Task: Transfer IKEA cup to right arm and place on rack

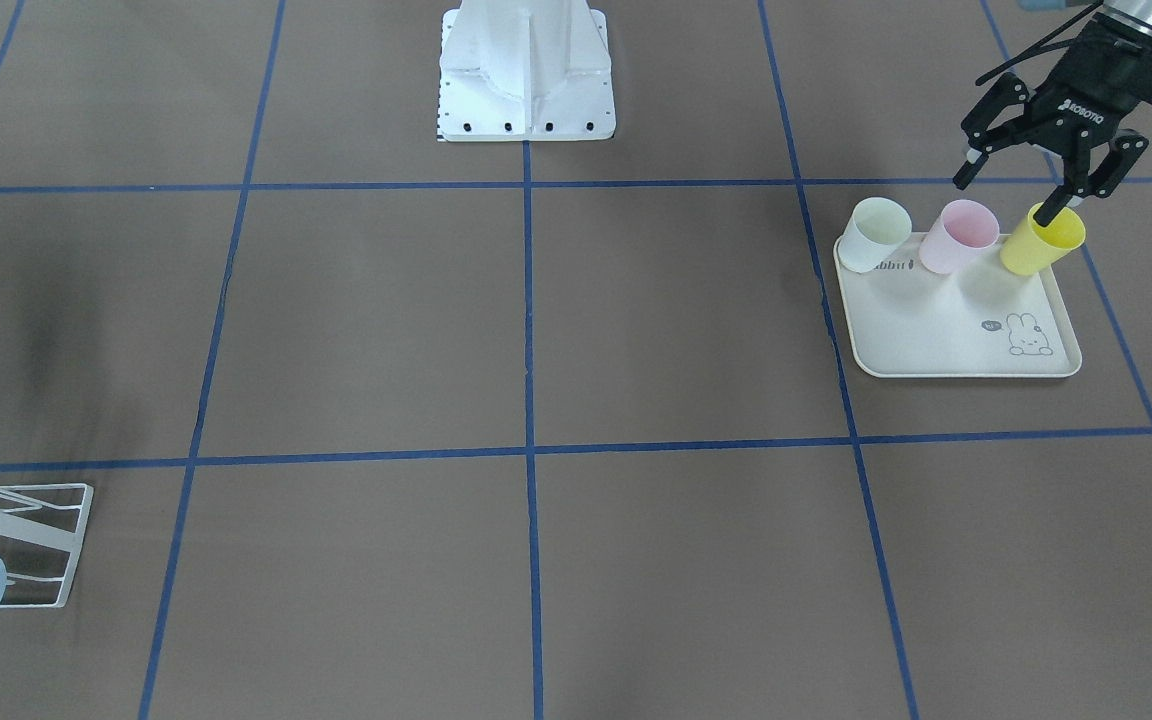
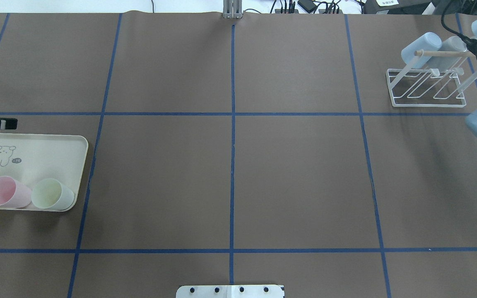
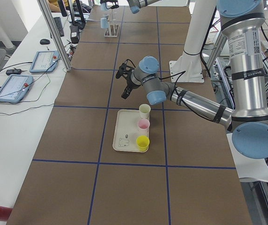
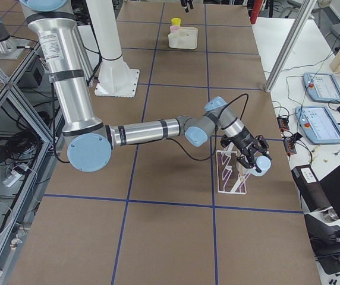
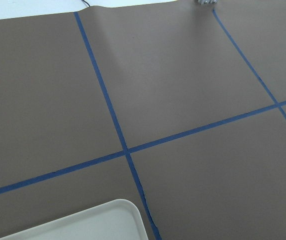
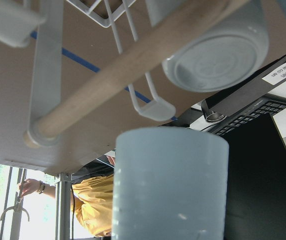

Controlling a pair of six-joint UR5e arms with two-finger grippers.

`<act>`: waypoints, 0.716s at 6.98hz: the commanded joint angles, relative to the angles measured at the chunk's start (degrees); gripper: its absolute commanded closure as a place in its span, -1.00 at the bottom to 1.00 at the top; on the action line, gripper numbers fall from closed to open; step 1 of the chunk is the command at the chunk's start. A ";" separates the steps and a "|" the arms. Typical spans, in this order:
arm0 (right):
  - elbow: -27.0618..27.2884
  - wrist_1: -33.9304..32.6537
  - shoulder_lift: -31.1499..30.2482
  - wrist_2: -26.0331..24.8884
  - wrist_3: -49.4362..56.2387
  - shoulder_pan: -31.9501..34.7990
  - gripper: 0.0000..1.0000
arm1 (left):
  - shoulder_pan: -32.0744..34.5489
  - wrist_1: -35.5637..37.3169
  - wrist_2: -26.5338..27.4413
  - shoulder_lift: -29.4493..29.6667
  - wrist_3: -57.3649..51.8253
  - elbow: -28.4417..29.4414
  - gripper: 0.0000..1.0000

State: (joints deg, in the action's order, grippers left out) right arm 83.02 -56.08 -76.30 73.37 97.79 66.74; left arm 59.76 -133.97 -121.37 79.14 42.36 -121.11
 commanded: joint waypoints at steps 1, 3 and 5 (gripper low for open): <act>-3.37 3.67 -0.08 -1.29 0.03 -0.29 1.00 | 0.00 -0.07 -0.01 -0.04 0.00 0.00 -1.00; -5.14 6.07 0.01 -1.64 -0.14 -0.90 1.00 | 0.00 -0.07 -0.01 0.05 0.00 0.00 -1.00; -5.06 6.16 0.10 -2.96 -0.67 -2.05 1.00 | 0.00 -0.07 -0.01 0.05 0.00 0.09 -1.00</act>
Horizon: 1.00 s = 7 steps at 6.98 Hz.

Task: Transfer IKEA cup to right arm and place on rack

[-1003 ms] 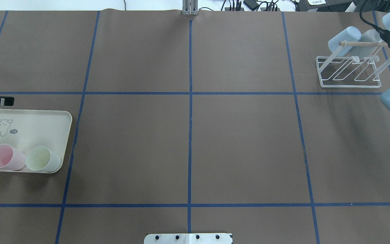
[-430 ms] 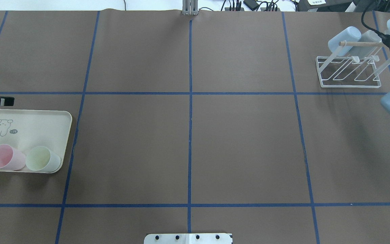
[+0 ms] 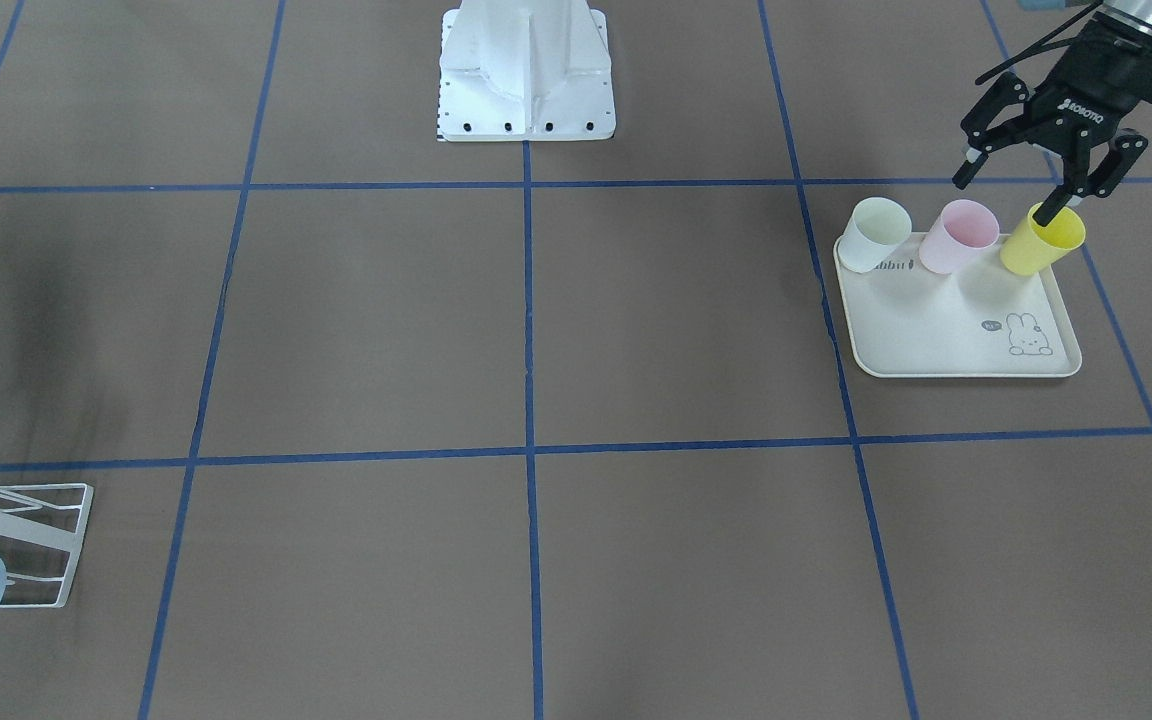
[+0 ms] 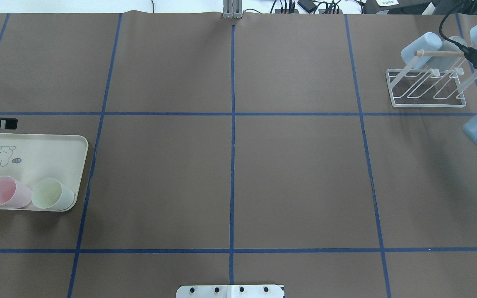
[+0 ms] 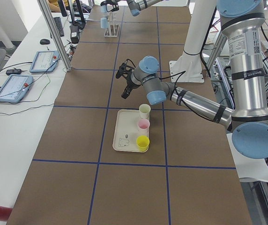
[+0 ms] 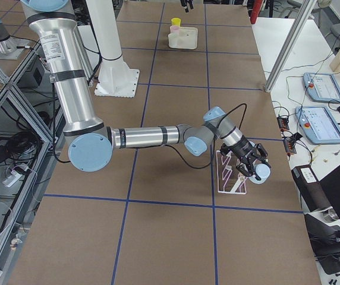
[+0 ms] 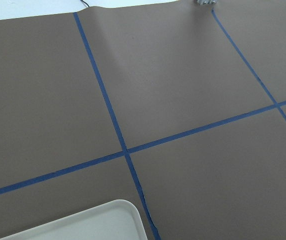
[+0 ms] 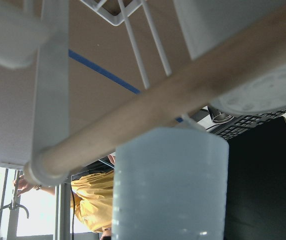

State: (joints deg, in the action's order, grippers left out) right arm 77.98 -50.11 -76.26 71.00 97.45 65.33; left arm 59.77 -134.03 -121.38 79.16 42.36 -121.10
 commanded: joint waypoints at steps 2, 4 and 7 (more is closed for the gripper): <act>0.06 0.19 0.06 -0.60 -0.42 -0.73 1.00 | 0.00 0.00 0.00 0.03 0.00 0.07 -1.00; -0.02 0.19 -0.46 -0.86 -0.34 -0.82 1.00 | 0.00 0.00 0.00 0.03 0.00 0.07 -1.00; 0.06 0.19 -0.73 -2.71 -0.51 -1.87 1.00 | 0.00 0.00 0.00 0.03 0.00 0.16 -1.00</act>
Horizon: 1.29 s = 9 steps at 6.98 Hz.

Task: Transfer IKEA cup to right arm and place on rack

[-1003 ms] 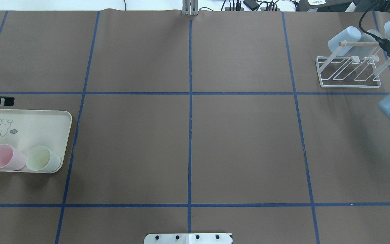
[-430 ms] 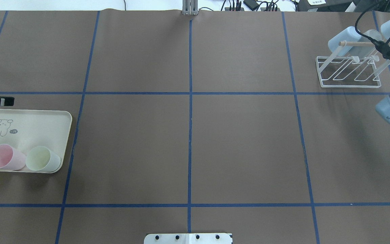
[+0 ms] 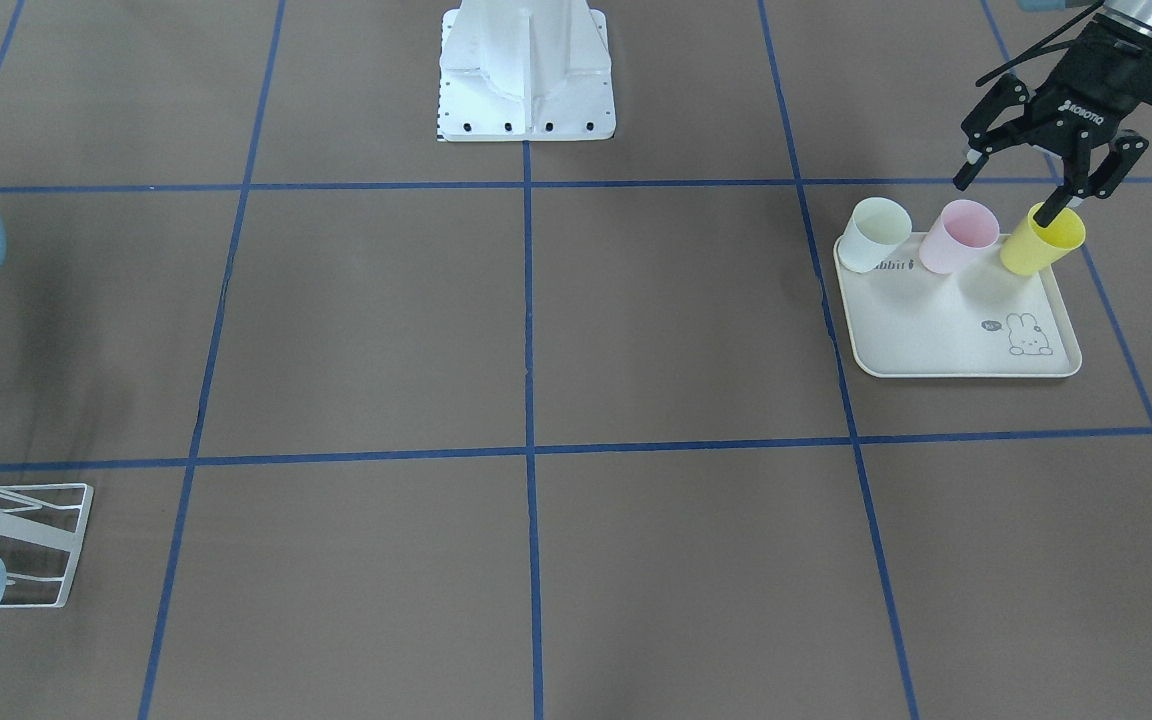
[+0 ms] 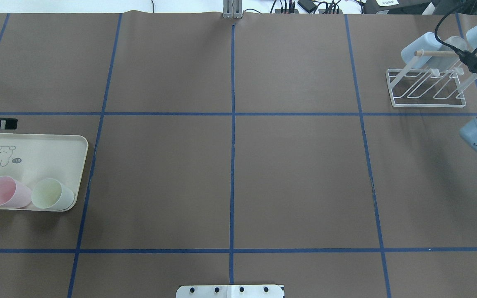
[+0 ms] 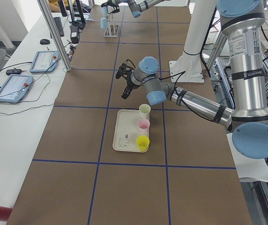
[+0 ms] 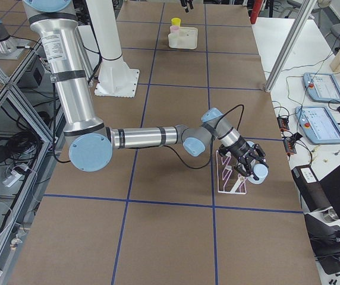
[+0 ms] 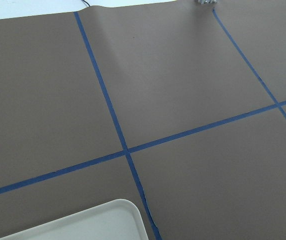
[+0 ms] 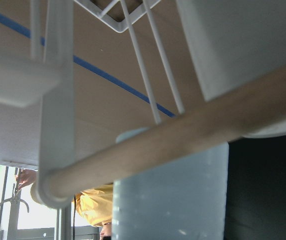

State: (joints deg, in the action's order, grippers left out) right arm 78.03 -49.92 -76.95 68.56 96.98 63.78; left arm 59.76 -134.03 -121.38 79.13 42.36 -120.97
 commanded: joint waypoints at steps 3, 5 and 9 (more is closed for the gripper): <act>-0.07 0.00 -0.05 -0.79 -0.39 -0.93 1.00 | 0.00 0.00 0.00 0.06 0.00 0.12 -1.00; -0.08 0.00 -0.05 -1.41 -0.39 -1.37 0.59 | 0.00 0.00 0.00 0.06 0.00 0.12 -1.00; -0.34 0.00 -0.05 -2.90 -0.30 -1.55 -0.60 | 0.00 0.00 0.00 0.06 0.00 0.12 -1.00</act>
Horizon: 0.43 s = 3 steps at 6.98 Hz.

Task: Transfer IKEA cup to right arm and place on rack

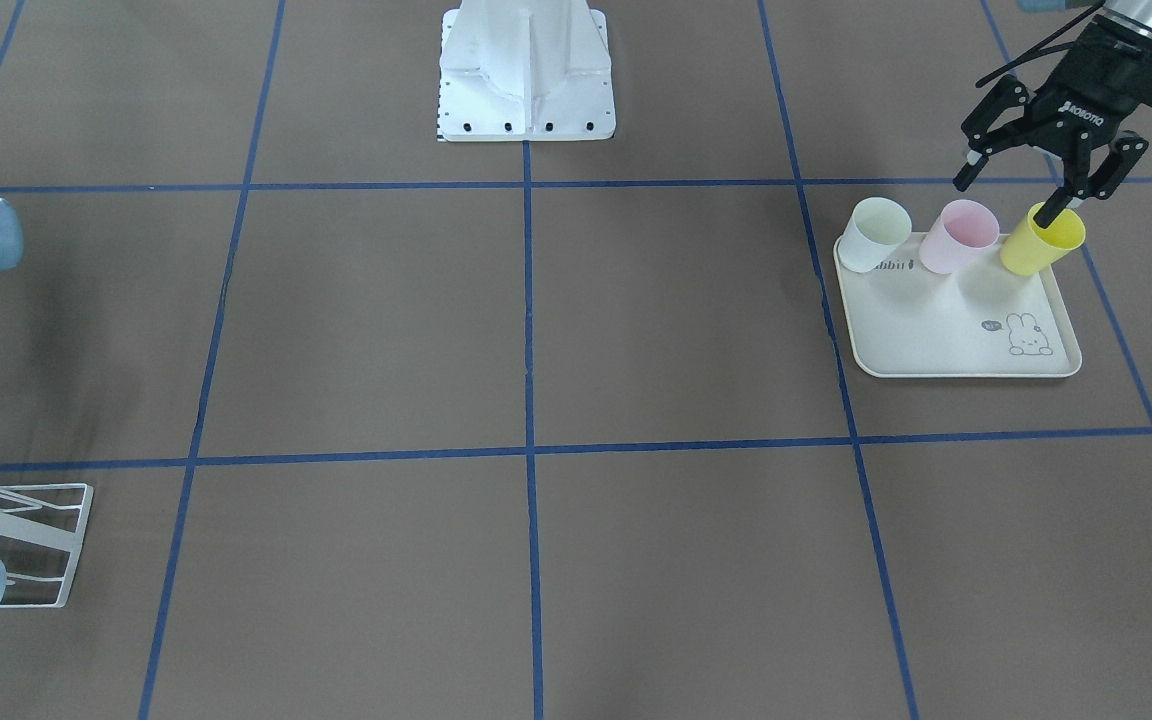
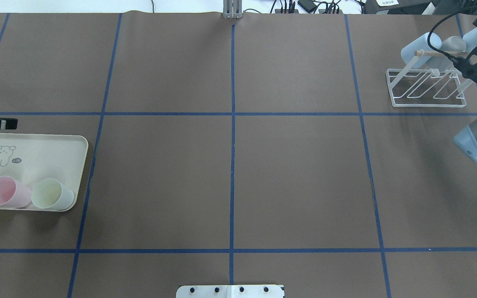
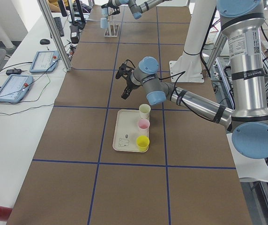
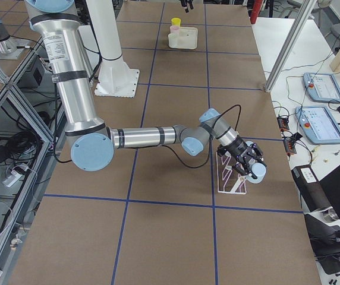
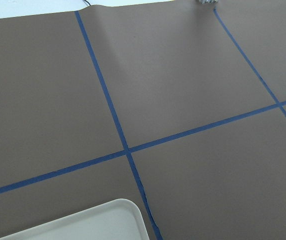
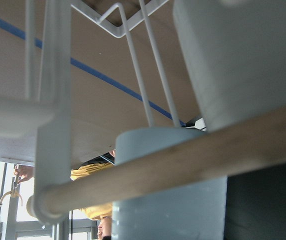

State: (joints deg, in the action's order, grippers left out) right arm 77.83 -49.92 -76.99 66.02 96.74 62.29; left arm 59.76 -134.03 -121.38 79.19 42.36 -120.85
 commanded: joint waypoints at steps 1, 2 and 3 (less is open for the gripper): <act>-0.14 0.00 0.00 -0.45 0.03 -0.07 -0.61 | 0.00 0.00 -0.09 0.00 0.00 0.00 -1.00; -0.14 0.00 0.09 -0.45 -0.06 -0.07 -0.76 | 0.00 0.00 -0.09 0.00 0.00 -0.09 -1.00; -0.14 0.00 0.00 -0.45 -0.15 -0.07 -0.92 | -0.09 0.00 -0.09 0.00 0.00 -0.09 -1.00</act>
State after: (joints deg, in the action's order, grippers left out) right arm 77.70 -49.92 -76.96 65.59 96.68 62.23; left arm 59.75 -134.03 -121.45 79.19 42.36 -120.90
